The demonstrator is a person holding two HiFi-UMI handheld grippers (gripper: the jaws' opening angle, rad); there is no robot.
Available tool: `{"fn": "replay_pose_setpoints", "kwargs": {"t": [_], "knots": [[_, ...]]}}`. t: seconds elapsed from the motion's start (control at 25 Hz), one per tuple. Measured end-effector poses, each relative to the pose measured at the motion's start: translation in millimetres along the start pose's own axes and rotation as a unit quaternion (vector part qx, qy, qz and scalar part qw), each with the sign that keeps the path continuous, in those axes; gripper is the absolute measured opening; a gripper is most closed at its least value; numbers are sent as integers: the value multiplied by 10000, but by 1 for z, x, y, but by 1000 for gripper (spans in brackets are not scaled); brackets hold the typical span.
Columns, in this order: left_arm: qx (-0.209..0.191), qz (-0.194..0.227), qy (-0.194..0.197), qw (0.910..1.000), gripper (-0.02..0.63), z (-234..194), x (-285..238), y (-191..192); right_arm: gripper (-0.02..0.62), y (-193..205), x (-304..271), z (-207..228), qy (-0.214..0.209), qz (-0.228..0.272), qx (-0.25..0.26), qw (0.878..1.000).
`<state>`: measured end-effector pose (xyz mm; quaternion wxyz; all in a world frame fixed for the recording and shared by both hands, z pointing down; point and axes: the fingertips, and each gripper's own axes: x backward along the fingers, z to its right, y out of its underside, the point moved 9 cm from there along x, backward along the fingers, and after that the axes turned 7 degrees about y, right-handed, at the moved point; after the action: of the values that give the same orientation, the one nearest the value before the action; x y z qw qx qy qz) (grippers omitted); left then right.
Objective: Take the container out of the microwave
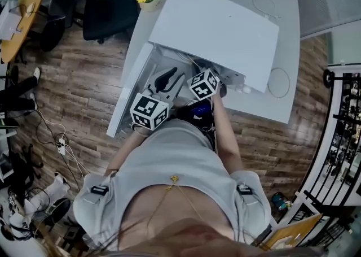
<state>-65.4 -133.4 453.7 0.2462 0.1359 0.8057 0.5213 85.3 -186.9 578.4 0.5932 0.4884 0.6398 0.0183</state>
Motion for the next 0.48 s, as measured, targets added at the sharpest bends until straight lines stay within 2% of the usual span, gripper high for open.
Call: {"fn": "replay_pose_setpoints", "kwargs": {"t": [0.48], "knots": [[41,156,-346,9993,121,19,1,7,29,10,15,-2,-51,217,400,9990]]}}
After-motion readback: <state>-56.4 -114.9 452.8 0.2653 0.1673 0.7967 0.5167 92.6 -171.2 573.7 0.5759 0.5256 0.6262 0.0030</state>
